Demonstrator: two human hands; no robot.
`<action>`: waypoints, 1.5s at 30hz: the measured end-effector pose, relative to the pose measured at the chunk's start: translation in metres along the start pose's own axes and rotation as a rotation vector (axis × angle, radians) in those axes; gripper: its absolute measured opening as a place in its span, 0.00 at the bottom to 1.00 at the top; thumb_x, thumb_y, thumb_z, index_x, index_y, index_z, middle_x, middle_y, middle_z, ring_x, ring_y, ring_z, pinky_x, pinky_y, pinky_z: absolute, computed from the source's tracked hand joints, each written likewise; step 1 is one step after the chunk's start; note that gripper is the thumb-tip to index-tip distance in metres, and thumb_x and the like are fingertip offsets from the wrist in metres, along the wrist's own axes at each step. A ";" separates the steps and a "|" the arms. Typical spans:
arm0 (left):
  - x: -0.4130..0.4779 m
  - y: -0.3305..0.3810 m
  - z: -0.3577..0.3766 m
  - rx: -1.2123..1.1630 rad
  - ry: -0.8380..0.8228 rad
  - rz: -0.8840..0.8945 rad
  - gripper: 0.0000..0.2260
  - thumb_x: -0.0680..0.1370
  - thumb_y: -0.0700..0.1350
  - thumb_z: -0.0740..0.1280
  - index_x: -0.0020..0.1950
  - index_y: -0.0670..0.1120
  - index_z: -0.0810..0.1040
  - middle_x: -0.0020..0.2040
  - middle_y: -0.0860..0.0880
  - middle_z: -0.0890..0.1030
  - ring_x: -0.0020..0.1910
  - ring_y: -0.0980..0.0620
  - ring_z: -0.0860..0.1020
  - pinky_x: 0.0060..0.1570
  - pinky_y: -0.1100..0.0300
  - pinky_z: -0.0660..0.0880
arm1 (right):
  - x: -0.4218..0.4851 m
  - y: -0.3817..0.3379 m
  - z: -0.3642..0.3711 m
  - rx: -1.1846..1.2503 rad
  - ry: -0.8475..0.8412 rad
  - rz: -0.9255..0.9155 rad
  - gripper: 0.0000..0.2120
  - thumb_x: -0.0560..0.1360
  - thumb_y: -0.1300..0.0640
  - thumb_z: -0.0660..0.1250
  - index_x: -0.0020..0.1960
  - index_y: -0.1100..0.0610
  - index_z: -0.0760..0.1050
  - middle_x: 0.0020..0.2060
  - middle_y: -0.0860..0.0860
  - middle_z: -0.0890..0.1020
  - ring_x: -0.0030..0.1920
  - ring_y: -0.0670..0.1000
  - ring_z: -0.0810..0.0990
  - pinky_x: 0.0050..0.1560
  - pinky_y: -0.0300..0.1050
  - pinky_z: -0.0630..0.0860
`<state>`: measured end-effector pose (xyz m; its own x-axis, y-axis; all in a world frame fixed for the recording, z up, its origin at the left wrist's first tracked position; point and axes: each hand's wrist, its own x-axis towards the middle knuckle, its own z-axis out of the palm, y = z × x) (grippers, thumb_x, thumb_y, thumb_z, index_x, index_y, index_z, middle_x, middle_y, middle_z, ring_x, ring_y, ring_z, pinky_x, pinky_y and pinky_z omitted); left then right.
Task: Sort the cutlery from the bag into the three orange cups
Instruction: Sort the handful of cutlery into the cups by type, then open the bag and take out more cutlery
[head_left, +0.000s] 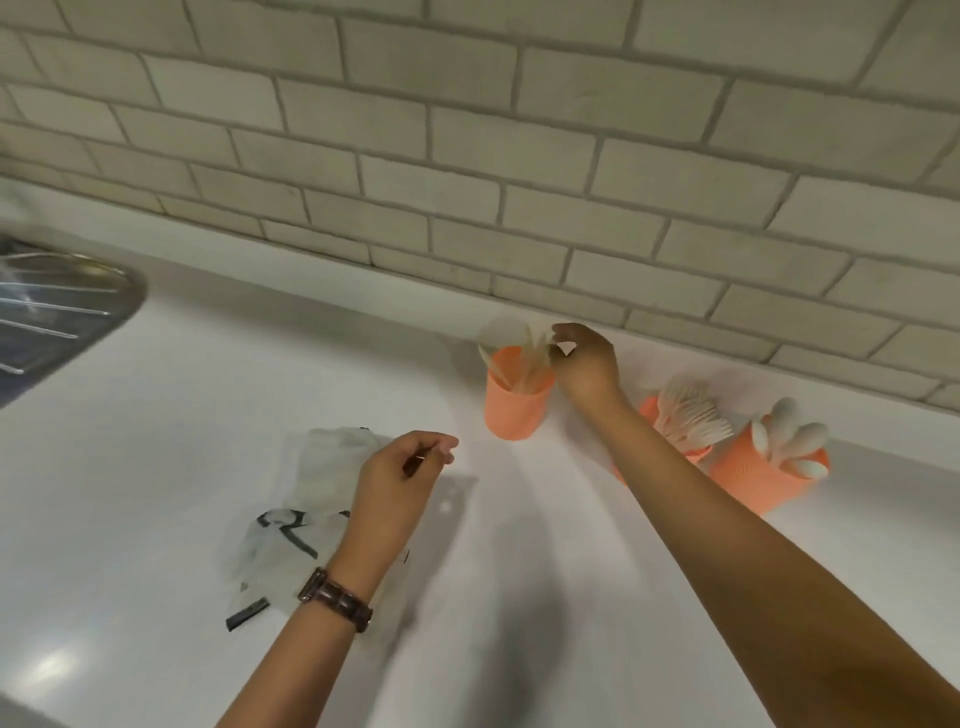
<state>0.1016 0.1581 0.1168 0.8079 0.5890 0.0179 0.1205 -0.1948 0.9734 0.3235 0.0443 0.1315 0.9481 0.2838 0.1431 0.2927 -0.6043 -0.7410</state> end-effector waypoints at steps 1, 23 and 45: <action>-0.001 0.000 -0.005 -0.005 -0.002 -0.003 0.07 0.77 0.42 0.64 0.46 0.51 0.81 0.40 0.54 0.82 0.36 0.64 0.76 0.39 0.75 0.71 | -0.008 0.000 0.001 0.025 0.046 -0.018 0.14 0.75 0.64 0.64 0.60 0.61 0.77 0.58 0.56 0.80 0.57 0.55 0.78 0.58 0.41 0.69; -0.015 -0.104 -0.159 -0.717 -0.216 -1.005 0.18 0.75 0.46 0.65 0.61 0.38 0.74 0.56 0.38 0.78 0.50 0.43 0.78 0.46 0.46 0.80 | -0.236 0.003 0.097 0.204 -0.106 0.168 0.11 0.76 0.62 0.66 0.43 0.46 0.79 0.38 0.44 0.83 0.39 0.45 0.76 0.38 0.31 0.71; 0.025 -0.036 -0.184 0.348 -0.501 0.833 0.25 0.67 0.29 0.67 0.56 0.54 0.77 0.63 0.56 0.65 0.66 0.64 0.64 0.66 0.72 0.61 | -0.163 -0.160 0.074 0.745 0.298 0.341 0.27 0.75 0.52 0.68 0.70 0.49 0.60 0.59 0.49 0.75 0.30 0.49 0.79 0.40 0.43 0.79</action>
<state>0.0115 0.3244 0.1241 0.8497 -0.2150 0.4815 -0.4912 -0.6548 0.5744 0.1127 0.1499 0.1786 0.9927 -0.0936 -0.0767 -0.0719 0.0528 -0.9960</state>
